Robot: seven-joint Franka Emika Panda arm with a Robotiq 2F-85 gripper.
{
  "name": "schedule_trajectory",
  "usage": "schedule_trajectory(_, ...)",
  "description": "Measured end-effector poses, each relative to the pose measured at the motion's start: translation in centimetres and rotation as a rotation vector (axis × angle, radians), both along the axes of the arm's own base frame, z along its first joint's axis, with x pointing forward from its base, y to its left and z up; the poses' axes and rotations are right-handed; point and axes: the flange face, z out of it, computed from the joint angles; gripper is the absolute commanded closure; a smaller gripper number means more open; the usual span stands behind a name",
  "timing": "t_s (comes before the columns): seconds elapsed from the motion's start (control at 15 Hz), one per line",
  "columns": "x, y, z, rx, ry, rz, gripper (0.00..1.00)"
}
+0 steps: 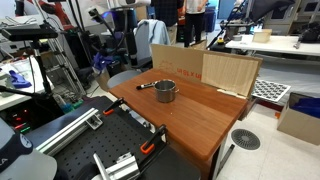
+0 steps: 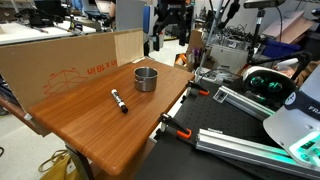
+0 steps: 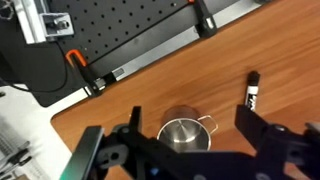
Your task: Put the marker into the silver pot.
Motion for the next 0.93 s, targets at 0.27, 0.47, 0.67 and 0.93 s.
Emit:
schedule_trajectory(0.27, 1.7, 2.5, -2.7, -0.047, -0.013, -0.003, 0.00)
schedule_trajectory(0.47, 3.2, 4.6, -4.4, -0.057, 0.006, 0.018, 0.00)
schedule_trajectory(0.67, 4.9, 6.3, -5.9, -0.061, 0.016, 0.033, 0.00)
schedule_trajectory(0.93, 7.2, 7.7, -7.9, -0.096, 0.018, 0.062, 0.00)
